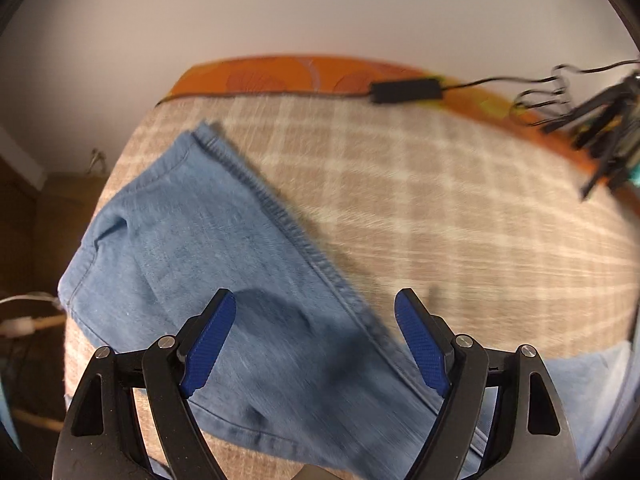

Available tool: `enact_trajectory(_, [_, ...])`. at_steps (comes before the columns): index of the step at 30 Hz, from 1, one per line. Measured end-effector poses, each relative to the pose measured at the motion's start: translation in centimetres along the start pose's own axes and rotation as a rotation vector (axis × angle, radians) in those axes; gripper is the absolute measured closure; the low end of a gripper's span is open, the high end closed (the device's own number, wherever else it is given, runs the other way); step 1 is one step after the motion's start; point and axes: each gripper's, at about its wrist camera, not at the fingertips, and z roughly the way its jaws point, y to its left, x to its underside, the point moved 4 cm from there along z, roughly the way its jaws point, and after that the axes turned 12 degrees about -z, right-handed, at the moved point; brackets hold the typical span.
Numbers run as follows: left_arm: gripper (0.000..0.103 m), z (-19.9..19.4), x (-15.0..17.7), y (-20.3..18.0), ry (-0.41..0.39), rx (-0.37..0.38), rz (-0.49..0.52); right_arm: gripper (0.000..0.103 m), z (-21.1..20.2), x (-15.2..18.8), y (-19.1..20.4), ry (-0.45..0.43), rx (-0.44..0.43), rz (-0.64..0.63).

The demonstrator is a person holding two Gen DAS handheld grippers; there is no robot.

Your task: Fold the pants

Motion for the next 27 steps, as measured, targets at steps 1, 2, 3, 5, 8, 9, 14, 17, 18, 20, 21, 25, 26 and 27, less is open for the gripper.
enact_trajectory(1, [0.021, 0.4, 0.0, 0.2, 0.012, -0.019, -0.007, 0.101, -0.1, 0.0, -0.1, -0.003, -0.001, 0.003])
enact_trajectory(2, [0.021, 1.0, -0.1, 0.4, 0.028, -0.031, -0.018, 0.101, -0.1, -0.1, 0.0, -0.005, 0.0, 0.004])
enact_trajectory(3, [0.02, 1.5, 0.0, 0.7, 0.039, -0.021, -0.036, 0.101, -0.1, -0.1, -0.1, -0.007, 0.001, 0.004])
enact_trajectory(5, [0.022, 1.4, -0.3, 1.2, 0.011, -0.004, -0.056, 0.101, 0.0, -0.1, 0.0, -0.008, 0.004, 0.003])
enact_trajectory(8, [0.041, 1.3, -0.3, 1.7, -0.051, 0.01, -0.057, 0.101, 0.2, -0.1, 0.0, -0.008, 0.008, 0.006])
enact_trajectory(9, [0.05, 1.0, -0.3, 1.9, -0.082, 0.017, -0.057, 0.101, 0.3, 0.0, 0.0, -0.007, 0.013, 0.004])
enact_trajectory(14, [0.097, 0.4, -0.1, 4.4, -0.117, 0.162, -0.129, 0.101, 0.0, -0.3, -0.5, -0.016, 0.037, 0.02])
enact_trajectory(17, [0.1, -0.6, 0.1, 5.5, -0.156, 0.215, -0.156, 0.101, -0.2, -0.6, -1.2, -0.025, 0.065, 0.035])
enact_trajectory(18, [0.1, -1.5, 0.2, 6.1, -0.183, 0.239, -0.168, 0.101, -0.4, -0.7, -1.4, -0.027, 0.078, 0.039])
enact_trajectory(20, [0.1, -3.2, 0.6, 7.1, -0.229, 0.284, -0.206, 0.101, -0.9, -1.0, -1.6, -0.032, 0.1, 0.036])
enact_trajectory(21, [0.1, -4.3, 0.9, 7.8, -0.255, 0.307, -0.216, 0.101, -1.2, -1.1, -1.7, -0.034, 0.112, 0.033])
enact_trajectory(25, [0.1, -9.3, 2.4, 9.1, -0.326, 0.368, -0.253, 0.101, -3.1, -2.0, -1.6, -0.051, 0.147, 0.033])
enact_trajectory(26, [0.1, -10.4, 3.1, 9.7, -0.346, 0.38, -0.252, 0.101, -3.6, -2.2, -1.4, -0.052, 0.157, 0.028])
enact_trajectory(27, [0.1, -11.5, 3.8, 10.3, -0.364, 0.389, -0.249, 0.101, -4.3, -2.4, -1.2, -0.053, 0.165, 0.022])
